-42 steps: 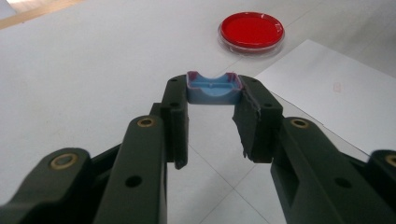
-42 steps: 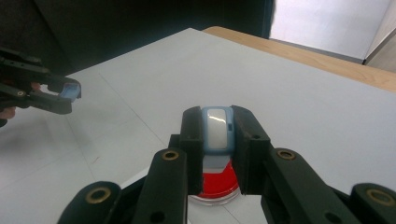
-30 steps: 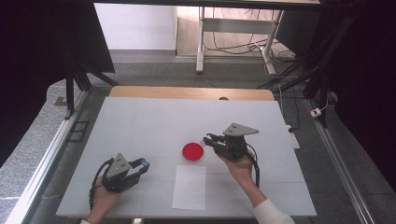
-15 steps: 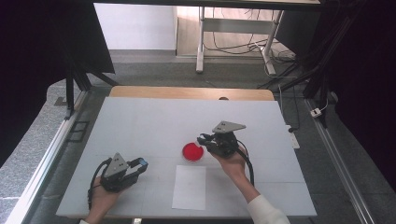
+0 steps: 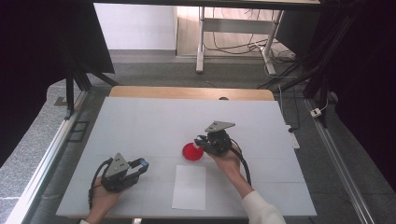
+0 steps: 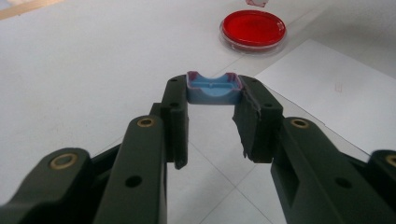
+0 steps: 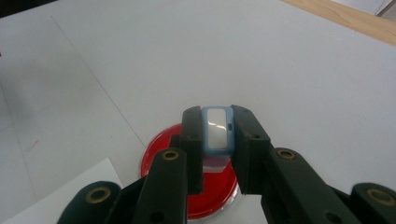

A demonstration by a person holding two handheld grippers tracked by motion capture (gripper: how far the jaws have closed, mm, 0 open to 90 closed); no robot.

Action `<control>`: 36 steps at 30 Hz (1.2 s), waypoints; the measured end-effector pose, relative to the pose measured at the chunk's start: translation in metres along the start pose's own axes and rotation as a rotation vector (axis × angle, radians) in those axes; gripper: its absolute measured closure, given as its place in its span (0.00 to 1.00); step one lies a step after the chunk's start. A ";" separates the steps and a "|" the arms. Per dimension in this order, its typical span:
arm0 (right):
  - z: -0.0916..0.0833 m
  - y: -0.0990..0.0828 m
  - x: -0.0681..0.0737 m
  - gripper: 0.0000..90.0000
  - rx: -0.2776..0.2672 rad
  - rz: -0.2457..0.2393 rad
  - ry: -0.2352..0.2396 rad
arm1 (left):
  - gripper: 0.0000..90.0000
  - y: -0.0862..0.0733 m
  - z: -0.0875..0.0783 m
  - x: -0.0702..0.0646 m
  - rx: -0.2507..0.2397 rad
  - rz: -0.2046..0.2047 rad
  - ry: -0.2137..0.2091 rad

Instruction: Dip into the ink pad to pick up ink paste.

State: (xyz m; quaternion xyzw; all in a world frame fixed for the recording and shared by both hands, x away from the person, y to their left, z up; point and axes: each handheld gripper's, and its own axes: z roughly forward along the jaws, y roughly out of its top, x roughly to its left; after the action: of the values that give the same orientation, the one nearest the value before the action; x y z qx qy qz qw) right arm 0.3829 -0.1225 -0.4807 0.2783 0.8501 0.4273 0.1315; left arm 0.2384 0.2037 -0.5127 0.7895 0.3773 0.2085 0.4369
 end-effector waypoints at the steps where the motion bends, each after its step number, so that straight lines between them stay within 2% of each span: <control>1: 0.000 0.000 0.000 0.83 0.002 -0.001 -0.003 | 0.73 0.000 0.000 0.000 0.001 0.000 -0.001; 7: 0.002 -0.001 -0.001 0.83 0.010 0.004 0.001 | 0.73 0.000 0.000 0.000 0.000 -0.002 -0.003; 15: 0.010 -0.001 0.003 0.83 0.047 -0.035 -0.007 | 0.73 0.000 0.000 0.001 0.000 -0.002 -0.005; 22: 0.013 -0.002 0.002 0.83 0.054 -0.032 -0.001 | 0.73 0.000 -0.001 0.001 -0.003 -0.004 -0.003; 28: 0.017 -0.002 0.004 0.83 0.077 -0.052 -0.009 | 0.73 0.000 0.000 0.001 -0.001 -0.002 -0.005; 36: 0.019 -0.002 0.004 0.83 0.073 -0.053 -0.007 | 0.73 -0.001 0.000 0.001 0.000 -0.003 -0.003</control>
State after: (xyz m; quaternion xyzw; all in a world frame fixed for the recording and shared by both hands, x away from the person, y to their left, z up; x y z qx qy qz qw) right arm 0.3872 -0.1086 -0.4936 0.2618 0.8717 0.3915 0.1352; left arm 0.2389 0.2052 -0.5130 0.7893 0.3776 0.2067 0.4378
